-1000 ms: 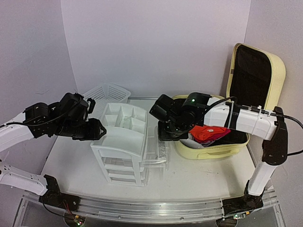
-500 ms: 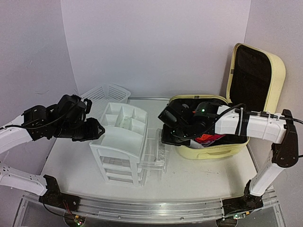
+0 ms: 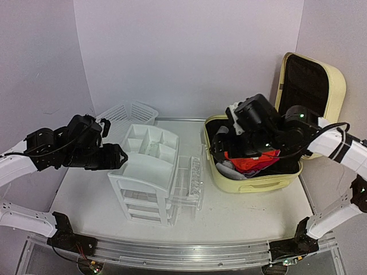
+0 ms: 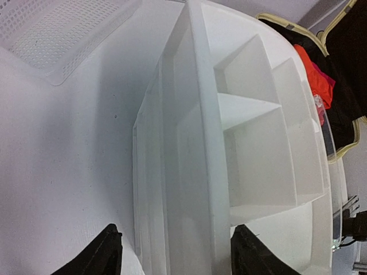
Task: Open, take out, and arrange the luggage
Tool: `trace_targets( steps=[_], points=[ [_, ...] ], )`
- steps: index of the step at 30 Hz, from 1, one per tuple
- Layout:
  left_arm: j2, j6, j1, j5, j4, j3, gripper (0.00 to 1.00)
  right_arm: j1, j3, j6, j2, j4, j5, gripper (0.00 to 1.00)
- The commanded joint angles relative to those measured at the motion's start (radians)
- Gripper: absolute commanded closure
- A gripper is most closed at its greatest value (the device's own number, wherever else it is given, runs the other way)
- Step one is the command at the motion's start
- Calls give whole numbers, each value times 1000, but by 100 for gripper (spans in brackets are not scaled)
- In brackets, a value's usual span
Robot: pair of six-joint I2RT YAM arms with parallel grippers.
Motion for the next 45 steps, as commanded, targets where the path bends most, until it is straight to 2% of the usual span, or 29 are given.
trace_targets(
  steps=[1,7,12,14,17,19,22,23,26,31,35,45],
  points=[
    [-53,55,5,-11,4,31,31,-175,-13,-169,-86,-96,-127,2],
    [-93,118,6,-24,-37,87,17,-326,-67,-293,-72,-108,-225,2],
    [-94,191,38,-86,-101,151,9,-473,-100,-403,29,-72,-408,2],
    [-91,210,121,-57,-102,160,6,-487,-103,-440,80,-37,-490,2],
    [-58,231,328,90,-118,211,5,-498,-107,-448,156,19,-574,3],
    [-20,258,416,137,-124,257,4,-498,-85,-461,207,23,-563,8],
    [65,270,448,155,-177,295,4,-501,-45,-521,277,13,-577,25],
    [90,277,448,183,-190,299,6,-501,-35,-564,294,0,-590,27],
    [127,252,450,221,-259,307,9,-504,10,-717,339,-77,-604,27],
    [72,202,451,214,-266,279,8,-505,120,-848,409,-143,-559,27],
    [70,169,452,185,-260,257,8,-507,157,-917,486,-171,-472,30],
    [111,175,451,183,-241,297,8,-506,151,-999,576,-186,-438,31]
  ],
)
